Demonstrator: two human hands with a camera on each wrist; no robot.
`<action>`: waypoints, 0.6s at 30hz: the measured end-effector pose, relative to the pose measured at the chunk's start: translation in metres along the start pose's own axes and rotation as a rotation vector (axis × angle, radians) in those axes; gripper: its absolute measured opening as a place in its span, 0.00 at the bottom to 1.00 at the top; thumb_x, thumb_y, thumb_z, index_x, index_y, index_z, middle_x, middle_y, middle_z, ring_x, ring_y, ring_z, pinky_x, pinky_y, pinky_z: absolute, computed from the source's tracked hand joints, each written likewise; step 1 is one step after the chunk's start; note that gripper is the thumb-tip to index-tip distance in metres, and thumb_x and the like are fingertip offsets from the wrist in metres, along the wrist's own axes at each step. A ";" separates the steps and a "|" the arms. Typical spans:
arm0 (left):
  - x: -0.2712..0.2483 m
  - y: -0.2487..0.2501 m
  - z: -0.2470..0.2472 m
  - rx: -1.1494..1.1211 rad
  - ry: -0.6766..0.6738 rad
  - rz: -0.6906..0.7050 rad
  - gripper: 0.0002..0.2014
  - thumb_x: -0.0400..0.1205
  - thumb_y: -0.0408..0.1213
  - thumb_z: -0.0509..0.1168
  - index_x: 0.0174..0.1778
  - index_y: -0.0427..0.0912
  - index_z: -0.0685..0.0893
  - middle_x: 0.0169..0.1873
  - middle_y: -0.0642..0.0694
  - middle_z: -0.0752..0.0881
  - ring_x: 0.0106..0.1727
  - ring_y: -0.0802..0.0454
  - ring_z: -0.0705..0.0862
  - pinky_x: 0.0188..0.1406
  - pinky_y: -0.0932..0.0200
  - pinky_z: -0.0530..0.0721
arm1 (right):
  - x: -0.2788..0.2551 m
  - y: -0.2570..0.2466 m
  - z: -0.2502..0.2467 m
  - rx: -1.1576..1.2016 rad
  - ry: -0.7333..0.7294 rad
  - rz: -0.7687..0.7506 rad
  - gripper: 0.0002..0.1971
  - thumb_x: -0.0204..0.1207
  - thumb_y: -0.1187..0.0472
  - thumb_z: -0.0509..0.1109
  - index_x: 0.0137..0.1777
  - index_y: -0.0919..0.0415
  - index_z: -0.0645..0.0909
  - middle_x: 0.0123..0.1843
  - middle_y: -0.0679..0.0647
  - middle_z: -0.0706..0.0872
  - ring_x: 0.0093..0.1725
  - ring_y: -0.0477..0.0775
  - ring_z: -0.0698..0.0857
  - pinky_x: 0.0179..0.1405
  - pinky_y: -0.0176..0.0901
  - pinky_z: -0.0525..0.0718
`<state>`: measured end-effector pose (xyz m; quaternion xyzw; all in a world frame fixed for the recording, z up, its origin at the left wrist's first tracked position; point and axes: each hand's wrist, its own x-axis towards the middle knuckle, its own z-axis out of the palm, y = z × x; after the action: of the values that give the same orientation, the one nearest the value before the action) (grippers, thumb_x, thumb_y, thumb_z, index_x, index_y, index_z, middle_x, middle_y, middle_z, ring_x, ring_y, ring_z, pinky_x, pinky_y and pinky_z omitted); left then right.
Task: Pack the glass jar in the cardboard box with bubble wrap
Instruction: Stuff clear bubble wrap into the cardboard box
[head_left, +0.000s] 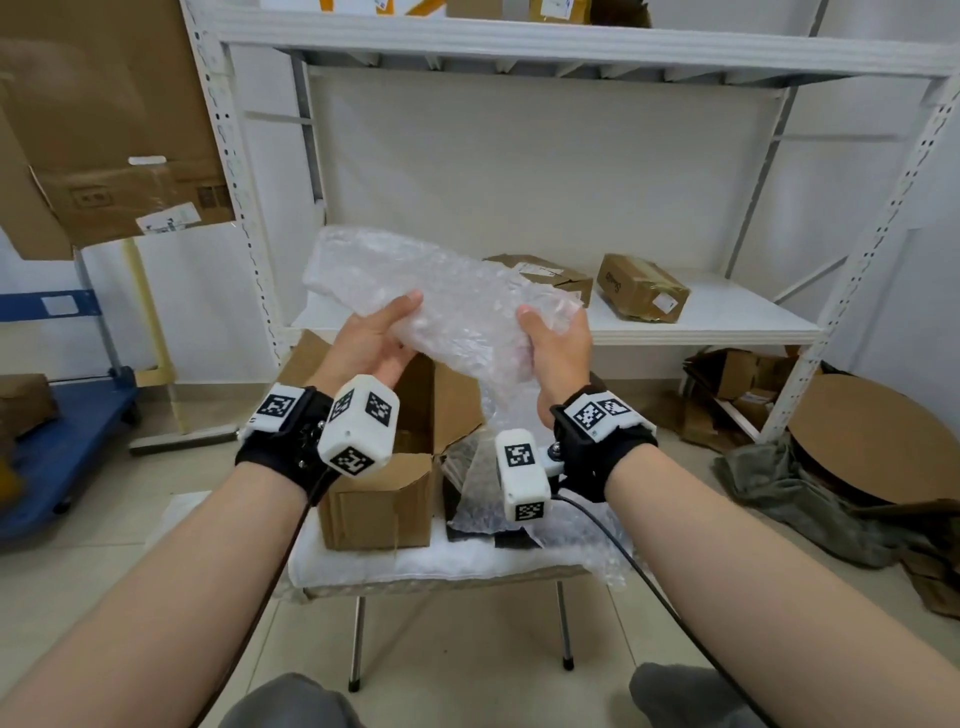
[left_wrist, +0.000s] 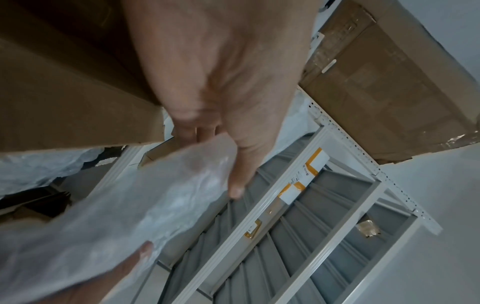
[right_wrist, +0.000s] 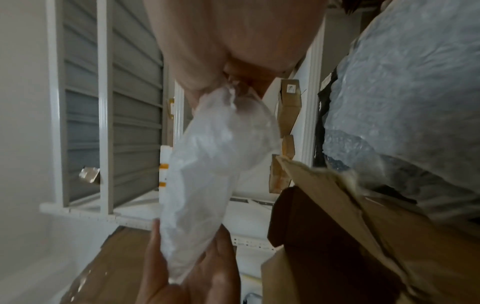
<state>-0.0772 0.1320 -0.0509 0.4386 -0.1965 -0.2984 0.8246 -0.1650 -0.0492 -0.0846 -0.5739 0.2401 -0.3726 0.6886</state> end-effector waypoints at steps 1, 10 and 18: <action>0.001 0.003 -0.005 0.011 0.040 0.006 0.31 0.76 0.32 0.75 0.74 0.27 0.74 0.67 0.31 0.83 0.66 0.40 0.85 0.69 0.45 0.81 | -0.001 0.002 0.006 -0.024 -0.028 0.000 0.54 0.52 0.35 0.83 0.78 0.52 0.68 0.68 0.52 0.84 0.62 0.53 0.84 0.66 0.55 0.82; 0.007 0.052 -0.048 0.336 0.170 0.036 0.17 0.71 0.34 0.78 0.56 0.35 0.90 0.55 0.37 0.90 0.58 0.39 0.89 0.67 0.40 0.82 | -0.005 -0.021 0.030 -0.042 -0.386 0.137 0.26 0.79 0.42 0.63 0.72 0.57 0.78 0.67 0.63 0.86 0.56 0.56 0.88 0.44 0.48 0.86; 0.003 0.081 -0.059 0.771 0.038 -0.131 0.14 0.78 0.37 0.73 0.59 0.41 0.89 0.53 0.40 0.92 0.50 0.44 0.92 0.51 0.54 0.86 | 0.000 -0.025 0.063 -0.153 -0.731 0.355 0.38 0.71 0.39 0.74 0.79 0.49 0.69 0.79 0.56 0.74 0.74 0.59 0.78 0.66 0.60 0.81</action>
<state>-0.0143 0.2011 -0.0150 0.7334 -0.2508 -0.2465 0.5818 -0.1233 -0.0129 -0.0457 -0.6675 0.1020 -0.0007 0.7376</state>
